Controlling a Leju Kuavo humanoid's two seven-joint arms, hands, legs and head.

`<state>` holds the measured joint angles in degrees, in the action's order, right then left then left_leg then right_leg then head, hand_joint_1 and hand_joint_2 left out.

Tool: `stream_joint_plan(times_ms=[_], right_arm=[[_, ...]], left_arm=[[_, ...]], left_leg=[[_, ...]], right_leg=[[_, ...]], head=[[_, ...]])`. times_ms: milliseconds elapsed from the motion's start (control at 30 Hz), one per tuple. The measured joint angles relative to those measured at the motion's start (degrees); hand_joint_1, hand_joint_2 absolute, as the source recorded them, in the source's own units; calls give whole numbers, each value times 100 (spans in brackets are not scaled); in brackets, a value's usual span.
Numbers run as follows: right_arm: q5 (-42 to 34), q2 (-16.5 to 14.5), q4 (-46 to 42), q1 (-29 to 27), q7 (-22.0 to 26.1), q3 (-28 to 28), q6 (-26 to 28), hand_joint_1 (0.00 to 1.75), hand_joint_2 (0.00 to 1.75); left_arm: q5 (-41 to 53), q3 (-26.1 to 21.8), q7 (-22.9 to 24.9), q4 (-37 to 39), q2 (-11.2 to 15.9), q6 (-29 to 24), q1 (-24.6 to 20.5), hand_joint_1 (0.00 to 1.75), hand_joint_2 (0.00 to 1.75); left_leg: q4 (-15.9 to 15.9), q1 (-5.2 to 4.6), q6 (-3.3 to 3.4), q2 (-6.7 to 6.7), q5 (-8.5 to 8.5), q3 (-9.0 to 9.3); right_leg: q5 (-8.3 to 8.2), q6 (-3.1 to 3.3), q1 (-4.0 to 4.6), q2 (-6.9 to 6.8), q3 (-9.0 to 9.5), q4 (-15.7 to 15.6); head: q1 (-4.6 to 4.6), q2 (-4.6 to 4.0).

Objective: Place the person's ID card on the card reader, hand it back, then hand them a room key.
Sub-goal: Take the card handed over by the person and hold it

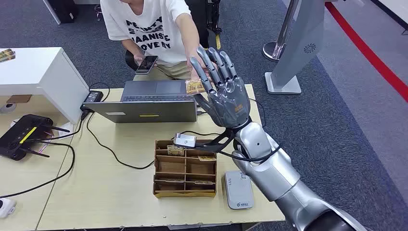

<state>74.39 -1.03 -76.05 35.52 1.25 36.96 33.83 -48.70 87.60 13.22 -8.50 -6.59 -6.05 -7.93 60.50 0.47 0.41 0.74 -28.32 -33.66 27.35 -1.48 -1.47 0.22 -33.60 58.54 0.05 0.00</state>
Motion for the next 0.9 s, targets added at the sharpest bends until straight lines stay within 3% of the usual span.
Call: stream_joint_plan(times_ms=[900], right_arm=[[-5, -1, 360, -28, -35, -68, -68, 175, 175]], left_arm=[[35, 2, 0, 0, 3, 18, -11, 0, 0]], left_leg=[[0, 0, 0, 0, 0, 0]], right_leg=[[0, 0, 0, 0, -1, 0]], head=[[-1, 0]])
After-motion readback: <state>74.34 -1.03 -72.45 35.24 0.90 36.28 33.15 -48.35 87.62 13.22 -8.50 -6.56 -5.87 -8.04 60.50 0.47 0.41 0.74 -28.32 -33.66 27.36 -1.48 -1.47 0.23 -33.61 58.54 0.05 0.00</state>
